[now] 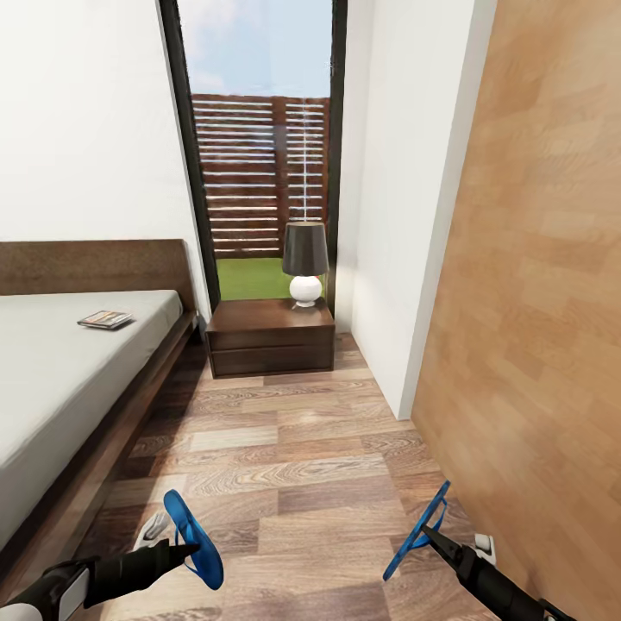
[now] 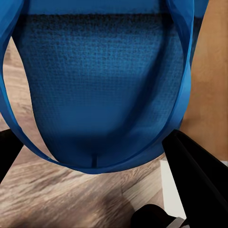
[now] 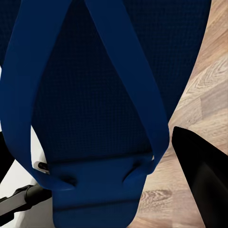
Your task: In the bedroom, move the book from the bed onto either nightstand, and place the two sandals side by side next to the bed.
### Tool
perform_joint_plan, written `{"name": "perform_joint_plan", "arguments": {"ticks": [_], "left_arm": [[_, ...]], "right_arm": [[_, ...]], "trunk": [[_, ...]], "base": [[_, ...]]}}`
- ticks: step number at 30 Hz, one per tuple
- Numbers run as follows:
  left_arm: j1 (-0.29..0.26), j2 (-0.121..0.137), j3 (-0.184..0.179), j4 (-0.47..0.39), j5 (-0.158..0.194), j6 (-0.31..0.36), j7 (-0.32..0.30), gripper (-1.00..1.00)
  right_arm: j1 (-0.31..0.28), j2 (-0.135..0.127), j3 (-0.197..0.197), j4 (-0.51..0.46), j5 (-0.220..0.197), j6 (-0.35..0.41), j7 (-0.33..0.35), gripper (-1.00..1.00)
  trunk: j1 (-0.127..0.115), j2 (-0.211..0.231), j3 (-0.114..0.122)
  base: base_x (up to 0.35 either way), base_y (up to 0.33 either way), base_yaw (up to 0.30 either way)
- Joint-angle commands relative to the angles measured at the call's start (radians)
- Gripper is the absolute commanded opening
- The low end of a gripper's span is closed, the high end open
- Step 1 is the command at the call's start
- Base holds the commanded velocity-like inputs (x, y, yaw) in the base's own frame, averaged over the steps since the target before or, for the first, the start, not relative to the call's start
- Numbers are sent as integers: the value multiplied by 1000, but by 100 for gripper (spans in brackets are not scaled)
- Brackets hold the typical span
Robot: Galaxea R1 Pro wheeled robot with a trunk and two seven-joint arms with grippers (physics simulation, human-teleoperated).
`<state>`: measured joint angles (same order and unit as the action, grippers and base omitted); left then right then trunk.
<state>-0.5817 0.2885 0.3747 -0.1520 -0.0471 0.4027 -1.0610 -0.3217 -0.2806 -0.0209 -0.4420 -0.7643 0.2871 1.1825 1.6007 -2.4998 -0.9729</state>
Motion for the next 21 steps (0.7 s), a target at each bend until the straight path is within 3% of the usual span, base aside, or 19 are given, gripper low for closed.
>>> {"name": "perform_joint_plan", "arguments": {"ticks": [1, 21], "left_arm": [[-1, 0, 7, 0, -5, 10, -4, -100], [-1, 1, 8, 0, -5, 10, -4, -100]], "right_arm": [[0, 0, 0, 0, -6, 12, 2, -100], [0, 0, -3, 6, -3, 13, 1, -100]], "trunk": [[0, 0, -1], [0, 0, -1]], "base": [[0, 0, 0], [0, 0, 5]]}}
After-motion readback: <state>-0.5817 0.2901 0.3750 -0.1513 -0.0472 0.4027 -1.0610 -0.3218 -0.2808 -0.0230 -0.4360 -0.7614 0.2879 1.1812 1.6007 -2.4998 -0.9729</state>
